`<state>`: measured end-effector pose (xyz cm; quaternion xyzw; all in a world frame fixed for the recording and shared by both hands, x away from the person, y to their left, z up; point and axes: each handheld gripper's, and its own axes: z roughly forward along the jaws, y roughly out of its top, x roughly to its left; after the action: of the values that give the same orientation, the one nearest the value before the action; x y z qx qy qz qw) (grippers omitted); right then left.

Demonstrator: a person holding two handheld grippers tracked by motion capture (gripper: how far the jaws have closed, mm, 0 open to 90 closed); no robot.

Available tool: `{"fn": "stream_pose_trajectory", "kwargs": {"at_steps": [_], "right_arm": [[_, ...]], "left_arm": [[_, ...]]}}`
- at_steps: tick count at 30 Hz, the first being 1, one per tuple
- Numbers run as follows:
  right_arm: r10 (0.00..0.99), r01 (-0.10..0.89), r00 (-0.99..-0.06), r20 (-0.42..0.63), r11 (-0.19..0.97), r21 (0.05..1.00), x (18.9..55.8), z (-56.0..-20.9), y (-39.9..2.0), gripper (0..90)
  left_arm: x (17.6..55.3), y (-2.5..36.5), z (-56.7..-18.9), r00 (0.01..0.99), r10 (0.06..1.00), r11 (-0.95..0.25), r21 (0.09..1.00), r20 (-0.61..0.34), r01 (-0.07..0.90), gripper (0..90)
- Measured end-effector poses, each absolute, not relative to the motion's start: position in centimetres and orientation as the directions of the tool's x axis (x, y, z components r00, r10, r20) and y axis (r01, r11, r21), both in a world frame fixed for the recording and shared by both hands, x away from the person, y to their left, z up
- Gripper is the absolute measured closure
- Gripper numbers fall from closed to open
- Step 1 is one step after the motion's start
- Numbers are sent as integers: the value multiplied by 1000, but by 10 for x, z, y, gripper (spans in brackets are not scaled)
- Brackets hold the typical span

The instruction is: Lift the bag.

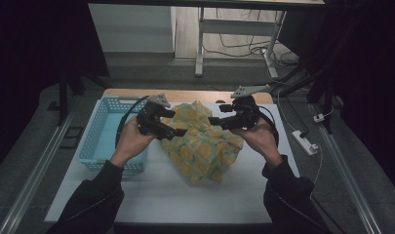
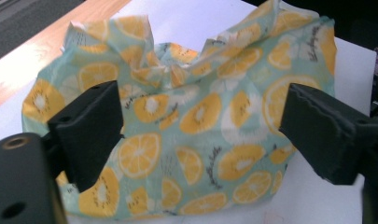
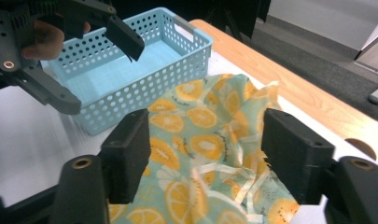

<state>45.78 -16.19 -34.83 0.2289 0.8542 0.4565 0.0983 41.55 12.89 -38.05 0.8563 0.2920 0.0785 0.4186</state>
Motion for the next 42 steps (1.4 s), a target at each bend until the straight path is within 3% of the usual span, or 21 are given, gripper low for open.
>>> {"fn": "stream_pose_trajectory", "kwargs": {"at_steps": [9, 18, 42], "right_arm": [[502, 329, -863, 51, 484, 811, 451, -372, -166, 184], [533, 349, -843, 72, 440, 828, 442, -396, -172, 18], [536, 348, -843, 52, 469, 812, 417, -408, -193, 3]], "left_arm": [[406, 140, -402, 821, 552, -449, 778, -146, 440, 0], [395, 154, -424, 809, 559, -409, 790, -179, 457, 0], [355, 183, -452, 754, 622, -348, 786, -214, 510, 0]]}}
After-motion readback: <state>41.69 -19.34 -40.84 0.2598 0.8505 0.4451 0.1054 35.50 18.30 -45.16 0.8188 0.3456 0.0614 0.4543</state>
